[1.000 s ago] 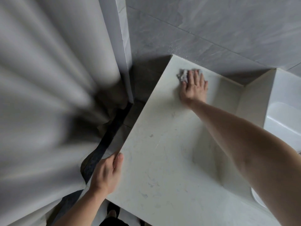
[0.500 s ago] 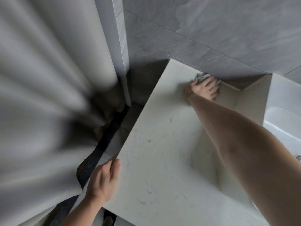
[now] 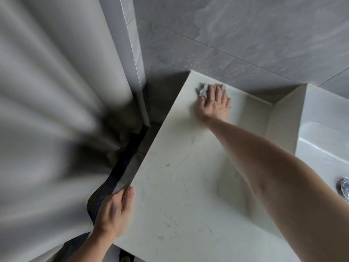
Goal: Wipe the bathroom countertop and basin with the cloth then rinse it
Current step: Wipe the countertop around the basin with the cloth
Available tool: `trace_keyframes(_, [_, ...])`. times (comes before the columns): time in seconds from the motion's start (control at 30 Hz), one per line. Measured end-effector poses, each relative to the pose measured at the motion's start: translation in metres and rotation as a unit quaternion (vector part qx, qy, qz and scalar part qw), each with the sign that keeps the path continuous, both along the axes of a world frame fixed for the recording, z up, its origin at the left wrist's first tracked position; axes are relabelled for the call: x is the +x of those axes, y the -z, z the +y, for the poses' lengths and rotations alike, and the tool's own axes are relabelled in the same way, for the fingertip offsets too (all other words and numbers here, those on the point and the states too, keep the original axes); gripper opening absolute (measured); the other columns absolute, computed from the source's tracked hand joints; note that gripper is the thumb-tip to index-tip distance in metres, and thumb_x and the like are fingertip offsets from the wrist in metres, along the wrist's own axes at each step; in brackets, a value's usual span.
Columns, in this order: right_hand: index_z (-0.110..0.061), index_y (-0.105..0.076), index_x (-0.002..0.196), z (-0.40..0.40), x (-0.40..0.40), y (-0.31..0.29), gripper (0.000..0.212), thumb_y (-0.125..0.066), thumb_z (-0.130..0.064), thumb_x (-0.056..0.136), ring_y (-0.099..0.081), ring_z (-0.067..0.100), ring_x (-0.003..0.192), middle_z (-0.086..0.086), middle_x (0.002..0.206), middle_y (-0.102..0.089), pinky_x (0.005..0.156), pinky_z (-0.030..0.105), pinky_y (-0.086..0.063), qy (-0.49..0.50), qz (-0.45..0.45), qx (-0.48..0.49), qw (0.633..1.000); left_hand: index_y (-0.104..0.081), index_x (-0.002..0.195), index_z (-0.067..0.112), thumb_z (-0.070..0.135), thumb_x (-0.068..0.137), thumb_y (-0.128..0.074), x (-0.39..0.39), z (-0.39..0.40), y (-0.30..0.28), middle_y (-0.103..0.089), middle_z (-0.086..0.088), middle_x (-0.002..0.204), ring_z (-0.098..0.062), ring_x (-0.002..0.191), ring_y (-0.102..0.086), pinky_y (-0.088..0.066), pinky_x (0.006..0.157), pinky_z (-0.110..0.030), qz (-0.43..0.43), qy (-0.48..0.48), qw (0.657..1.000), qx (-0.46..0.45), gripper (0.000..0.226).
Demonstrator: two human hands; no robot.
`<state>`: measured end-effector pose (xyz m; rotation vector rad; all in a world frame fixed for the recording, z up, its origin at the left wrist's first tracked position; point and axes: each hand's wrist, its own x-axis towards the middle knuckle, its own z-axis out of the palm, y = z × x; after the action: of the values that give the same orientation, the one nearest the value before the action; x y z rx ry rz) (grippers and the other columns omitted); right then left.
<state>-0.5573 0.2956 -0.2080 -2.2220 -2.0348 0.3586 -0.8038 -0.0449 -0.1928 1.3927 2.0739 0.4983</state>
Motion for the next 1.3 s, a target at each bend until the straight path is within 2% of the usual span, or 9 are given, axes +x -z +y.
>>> trace_keyframes(0.2, [-0.012, -0.045, 0.150, -0.023, 0.106, 0.008, 0.074, -0.035, -0.055, 0.090, -0.029, 0.035, 0.151, 0.018, 0.159, -0.038, 0.121, 0.054, -0.022, 0.167, -0.009, 0.065, 0.984, -0.072, 0.113, 0.017, 0.050, 0.095, -0.033, 0.001, 0.000, 0.000, -0.076, -0.009, 0.103, -0.034, 0.097, -0.068, -0.046, 0.078, -0.032, 0.007, -0.013, 1.000, -0.009, 0.054])
trace_keyframes(0.4, [-0.003, -0.066, 0.127, 0.001, 0.075, 0.021, 0.070, -0.044, -0.052, 0.081, -0.054, 0.050, 0.130, 0.029, 0.136, -0.060, 0.106, 0.063, -0.040, 0.248, 0.049, 0.048, 0.966, -0.070, 0.106, 0.015, 0.051, 0.096, -0.032, 0.000, 0.000, 0.007, -0.076, -0.009, 0.097, -0.035, 0.093, -0.069, -0.053, 0.079, -0.038, 0.017, -0.009, 1.000, -0.005, 0.054])
trace_keyframes(0.47, [-0.004, -0.064, 0.131, 0.001, 0.035, 0.010, 0.071, -0.043, -0.053, 0.084, -0.053, 0.050, 0.130, 0.029, 0.138, -0.058, 0.107, 0.063, -0.040, 0.204, 0.021, 0.065, 0.977, -0.070, 0.103, 0.014, 0.050, 0.096, -0.032, 0.000, -0.001, 0.010, -0.076, -0.009, 0.095, -0.033, 0.091, -0.069, -0.052, 0.079, -0.038, 0.017, -0.010, 1.000, -0.009, 0.053])
trace_keyframes(0.53, [-0.010, -0.040, 0.154, -0.008, -0.014, 0.001, 0.075, -0.039, -0.053, 0.093, -0.026, 0.042, 0.151, 0.021, 0.162, -0.033, 0.122, 0.057, -0.016, 0.130, 0.019, 0.023, 0.991, -0.070, 0.104, 0.016, 0.048, 0.098, -0.033, -0.001, -0.001, 0.012, -0.076, -0.007, 0.096, -0.031, 0.092, -0.069, -0.051, 0.079, -0.036, 0.019, -0.013, 1.000, -0.013, 0.050])
trace_keyframes(0.6, [-0.015, -0.023, 0.162, -0.025, -0.058, -0.002, 0.074, -0.035, -0.051, 0.098, -0.007, 0.036, 0.157, 0.014, 0.170, -0.015, 0.125, 0.053, -0.002, 0.027, 0.028, -0.001, 0.999, -0.070, 0.103, 0.018, 0.044, 0.102, -0.036, 0.000, -0.001, 0.012, -0.075, -0.007, 0.093, -0.032, 0.090, -0.069, -0.049, 0.077, -0.036, 0.021, -0.018, 0.999, -0.026, 0.043])
trace_keyframes(0.73, [-0.018, -0.018, 0.163, -0.063, -0.091, -0.002, 0.070, -0.028, -0.048, 0.100, -0.002, 0.031, 0.158, 0.008, 0.171, -0.012, 0.128, 0.049, 0.000, -0.127, 0.024, 0.008, 0.992, -0.070, 0.105, 0.018, 0.047, 0.101, -0.033, 0.001, -0.002, 0.011, -0.075, -0.012, 0.090, -0.036, 0.087, -0.069, -0.050, 0.075, -0.038, 0.042, -0.014, 0.998, -0.041, 0.048])
trace_keyframes(0.87, [-0.022, -0.020, 0.162, -0.072, -0.054, -0.003, 0.065, -0.028, -0.047, 0.103, -0.005, 0.028, 0.158, 0.005, 0.171, -0.015, 0.128, 0.045, -0.001, -0.196, 0.033, 0.012, 0.980, -0.069, 0.092, 0.019, 0.055, 0.094, -0.026, 0.000, -0.003, 0.014, -0.075, -0.012, 0.086, -0.036, 0.084, -0.069, -0.046, 0.072, -0.035, 0.034, -0.014, 0.998, -0.041, 0.056])
trace_keyframes(1.13, [-0.016, -0.023, 0.161, -0.038, 0.109, 0.002, 0.067, -0.032, -0.046, 0.101, -0.008, 0.031, 0.157, 0.013, 0.170, -0.015, 0.126, 0.051, -0.008, 0.083, -0.025, -0.005, 0.996, -0.068, 0.093, 0.019, 0.052, 0.095, -0.028, 0.000, -0.001, 0.012, -0.074, -0.009, 0.088, -0.033, 0.085, -0.067, -0.046, 0.073, -0.035, 0.025, -0.008, 0.999, -0.026, 0.053])
trace_keyframes(1.3, [-0.012, -0.031, 0.158, -0.053, 0.073, 0.000, 0.080, -0.029, -0.052, 0.089, -0.013, 0.036, 0.156, 0.018, 0.167, -0.022, 0.125, 0.055, -0.010, 0.170, 0.011, 0.011, 0.985, -0.068, 0.096, 0.022, 0.059, 0.094, -0.024, -0.002, -0.003, 0.016, -0.075, -0.006, 0.092, -0.031, 0.088, -0.068, -0.047, 0.074, -0.035, 0.023, -0.007, 0.999, -0.023, 0.057])
